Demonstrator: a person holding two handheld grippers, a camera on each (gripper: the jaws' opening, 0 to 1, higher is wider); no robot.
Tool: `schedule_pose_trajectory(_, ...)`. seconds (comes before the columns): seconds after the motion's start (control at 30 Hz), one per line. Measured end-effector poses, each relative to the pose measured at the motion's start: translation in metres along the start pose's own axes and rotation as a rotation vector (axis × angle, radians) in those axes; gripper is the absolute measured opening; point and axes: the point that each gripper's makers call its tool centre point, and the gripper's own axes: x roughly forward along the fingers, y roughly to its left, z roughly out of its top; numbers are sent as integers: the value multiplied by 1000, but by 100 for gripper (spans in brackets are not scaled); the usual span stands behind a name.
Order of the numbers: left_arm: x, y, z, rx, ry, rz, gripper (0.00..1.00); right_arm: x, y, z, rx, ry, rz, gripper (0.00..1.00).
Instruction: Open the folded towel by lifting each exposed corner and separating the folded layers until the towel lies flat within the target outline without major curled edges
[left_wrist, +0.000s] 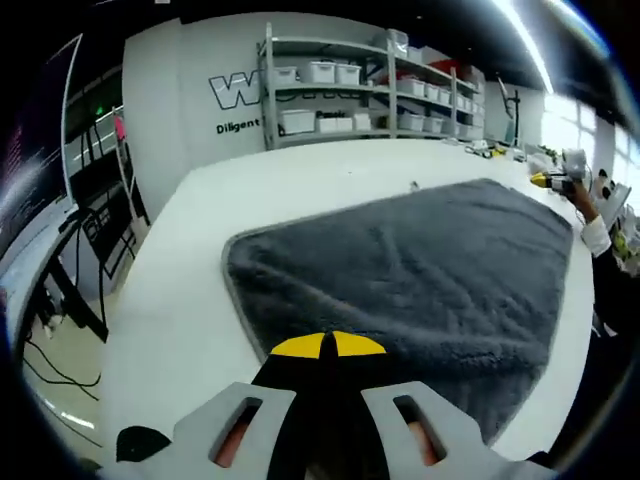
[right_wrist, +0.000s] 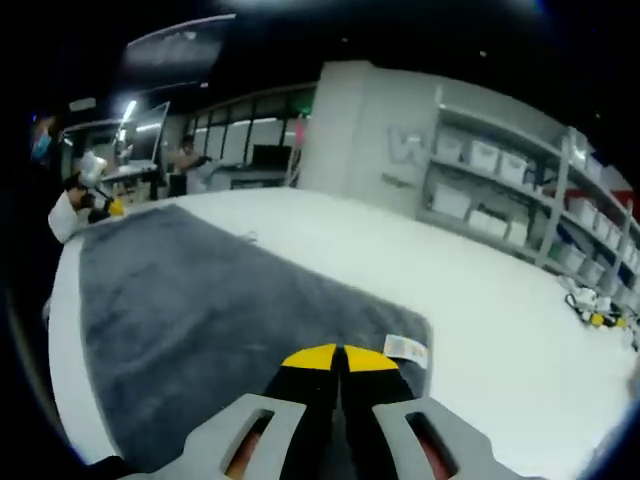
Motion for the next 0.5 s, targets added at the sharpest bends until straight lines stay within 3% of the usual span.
schedule_pose_trajectory(0.2, -7, 4, -4, -10, 0, 8, 1, -10, 5, -10, -51, 90, -28, 0)
schedule_pose_trajectory(0.37, -12, 5, -5, -35, -5, 20, 1, -18, -7, -20, -69, 163, -71, 0)
schedule_pose_trajectory(0.5, -14, 1, -5, -47, -5, 15, 1, -22, -5, -31, -96, 214, -71, 0)
